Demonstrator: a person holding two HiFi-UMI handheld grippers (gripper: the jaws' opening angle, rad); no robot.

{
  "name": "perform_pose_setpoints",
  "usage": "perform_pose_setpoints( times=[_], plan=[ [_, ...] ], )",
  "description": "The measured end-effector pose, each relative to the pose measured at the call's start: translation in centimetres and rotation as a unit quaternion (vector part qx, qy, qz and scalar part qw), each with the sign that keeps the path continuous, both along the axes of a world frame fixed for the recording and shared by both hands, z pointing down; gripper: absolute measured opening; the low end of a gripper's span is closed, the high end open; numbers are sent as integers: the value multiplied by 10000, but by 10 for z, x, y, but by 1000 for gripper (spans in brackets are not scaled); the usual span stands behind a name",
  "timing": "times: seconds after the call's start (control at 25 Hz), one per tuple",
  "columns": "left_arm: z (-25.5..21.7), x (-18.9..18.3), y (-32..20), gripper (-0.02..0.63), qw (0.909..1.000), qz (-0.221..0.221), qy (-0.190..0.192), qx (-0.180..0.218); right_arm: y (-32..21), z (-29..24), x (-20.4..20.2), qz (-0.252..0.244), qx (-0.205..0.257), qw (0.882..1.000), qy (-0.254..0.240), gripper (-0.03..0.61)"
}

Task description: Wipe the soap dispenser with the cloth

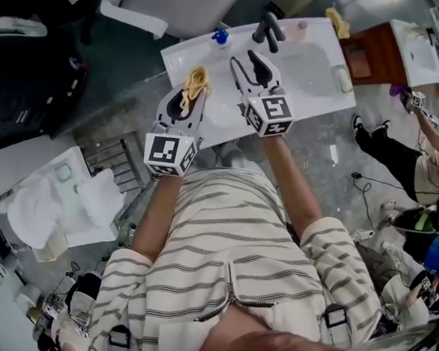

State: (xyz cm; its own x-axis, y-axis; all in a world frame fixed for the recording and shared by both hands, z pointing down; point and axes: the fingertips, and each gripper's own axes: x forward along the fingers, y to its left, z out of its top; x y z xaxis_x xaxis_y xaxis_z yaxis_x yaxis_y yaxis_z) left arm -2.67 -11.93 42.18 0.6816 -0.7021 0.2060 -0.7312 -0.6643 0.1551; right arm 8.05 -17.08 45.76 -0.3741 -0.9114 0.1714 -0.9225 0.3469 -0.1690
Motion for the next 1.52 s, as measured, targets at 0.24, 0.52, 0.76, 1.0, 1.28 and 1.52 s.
perform_pose_setpoints(
  times=[0.24,0.52,0.76,1.0,1.28,1.52],
  plan=[
    [-14,4,6,95,9999,22,91,110,16,-30,-3,-87,218,9997,-68,127],
    [-30,4,10,95,9994,94,148,293,33,-61,-16,-147,528,9985,-6,49],
    [-36,4,8,95,9988,59,126,472,44,-73,-14,-9,606,9982,24,-15],
    [-43,4,5,95,9977,-43,77,672,52,-78,-12,56,565,9983,132,-14],
    [-47,5,3,95,9964,-177,-14,824,60,-86,-10,81,690,9971,308,-14],
    [-47,4,5,95,9962,-217,-9,847,65,-88,-12,31,711,9973,189,-14]
  ],
)
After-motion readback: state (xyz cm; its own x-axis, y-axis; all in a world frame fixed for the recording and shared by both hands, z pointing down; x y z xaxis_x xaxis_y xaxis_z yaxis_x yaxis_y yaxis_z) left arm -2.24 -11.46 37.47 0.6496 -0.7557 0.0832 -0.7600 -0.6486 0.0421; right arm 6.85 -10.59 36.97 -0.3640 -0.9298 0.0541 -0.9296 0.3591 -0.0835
